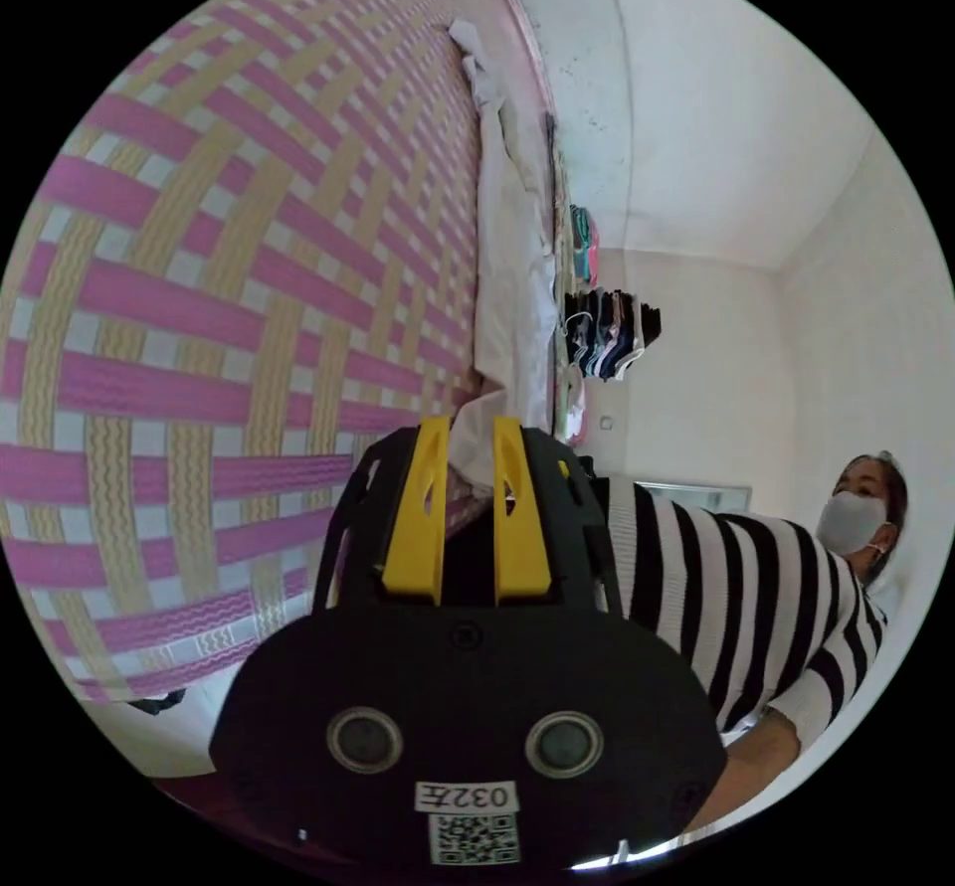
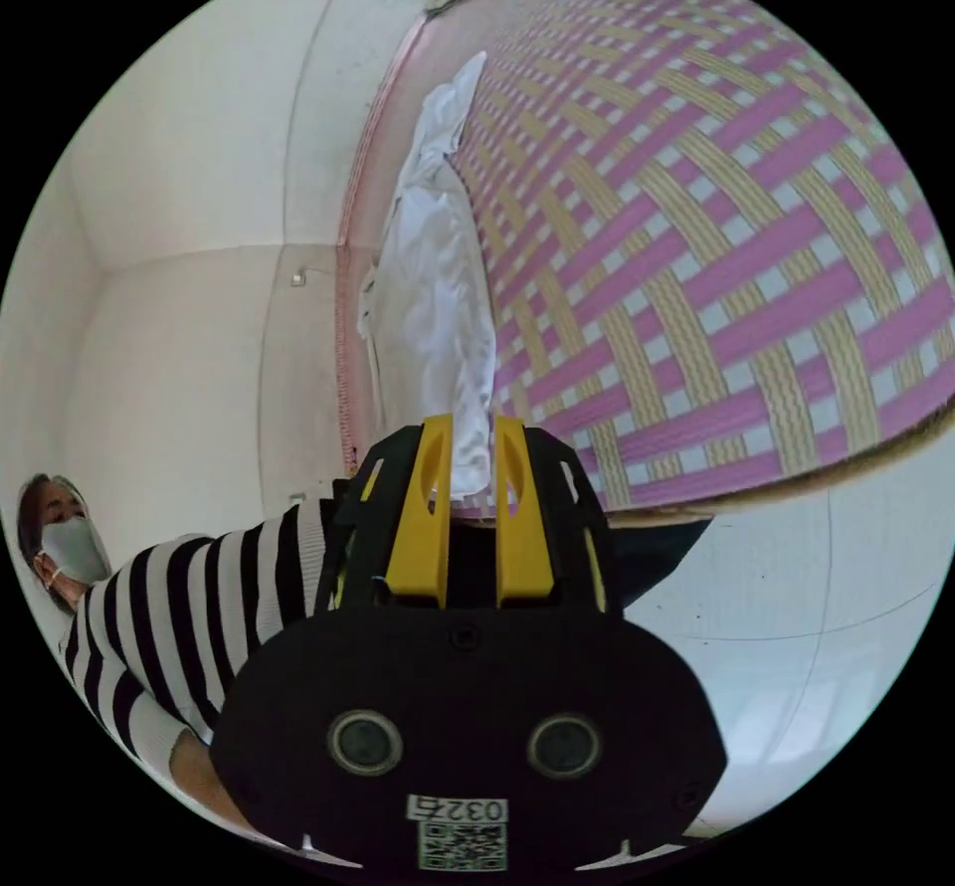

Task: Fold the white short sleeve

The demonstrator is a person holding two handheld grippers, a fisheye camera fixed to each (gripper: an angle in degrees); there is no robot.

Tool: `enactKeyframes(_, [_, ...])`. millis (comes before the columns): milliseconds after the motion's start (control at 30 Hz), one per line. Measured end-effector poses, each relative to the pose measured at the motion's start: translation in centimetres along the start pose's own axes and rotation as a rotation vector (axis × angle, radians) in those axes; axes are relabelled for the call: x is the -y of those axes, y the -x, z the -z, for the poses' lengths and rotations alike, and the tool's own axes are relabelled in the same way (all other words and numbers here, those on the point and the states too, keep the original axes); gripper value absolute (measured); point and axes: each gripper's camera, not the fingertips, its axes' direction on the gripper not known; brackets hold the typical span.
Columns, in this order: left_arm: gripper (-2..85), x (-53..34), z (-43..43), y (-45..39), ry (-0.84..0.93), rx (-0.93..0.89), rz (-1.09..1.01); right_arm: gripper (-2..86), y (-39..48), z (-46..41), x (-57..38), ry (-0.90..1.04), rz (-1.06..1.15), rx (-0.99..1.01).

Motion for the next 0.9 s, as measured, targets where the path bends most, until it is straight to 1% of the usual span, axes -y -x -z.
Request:
enactKeyframes(100, [4.2, 0.1, -1.8, 0.1, 0.023, 0.048, -0.037, 6.7, -1.2, 0.3, -1.0, -0.065, -0.053, 0.060])
enactKeyframes(200, [4.2, 0.8, -3.9, -0.8, 0.095, 0.143, -0.131, 6.6, -1.0, 0.1, -1.0, -0.081, -0.063, 0.087])
enactKeyframes(467, [3.5, 0.7, -10.0, -5.6, 0.284, 0.611, -0.524, 6.5, 1.7, -1.4, 0.7, -0.059, -0.008, 0.069])
enactKeyframes(567, [2.6, 0.7, -10.8, -5.4, 0.282, 0.692, -0.538, 6.5, 2.5, -1.9, 1.2, -0.046, 0.008, 0.040])
enactKeyframes(633, [1.4, 1.1, -11.0, -5.1, 0.285, 0.709, -0.547, 6.5, 2.8, -2.0, 1.4, -0.047, 0.019, 0.027])
enactKeyframes(700, [0.2, 2.1, -11.0, -4.4, 0.321, 0.654, -0.477, 6.5, 3.0, -2.0, 1.5, -0.057, 0.027, 0.017])
enactKeyframes(733, [-0.3, 2.8, -11.0, -3.9, 0.370, 0.558, -0.436, 6.5, 3.1, -1.8, 1.5, -0.069, 0.029, 0.012])
enactKeyframes(767, [-0.5, 3.0, -10.3, -3.9, 0.345, 0.439, -0.433, 6.5, 3.0, -1.6, 1.5, -0.073, 0.024, 0.016])
enactKeyframes(800, [-0.6, 2.9, -9.7, -4.1, 0.303, 0.380, -0.440, 6.5, 2.9, -1.5, 1.5, -0.073, 0.020, 0.017])
enactKeyframes(867, [-0.8, 1.8, -5.7, -4.1, 0.096, 0.156, -0.444, 6.5, 2.7, -1.3, 1.3, -0.077, 0.009, -0.006])
enactKeyframes(900, [-0.8, 1.4, -4.5, -3.8, 0.033, 0.123, -0.426, 6.5, 2.7, -1.3, 1.2, -0.075, 0.008, -0.011])
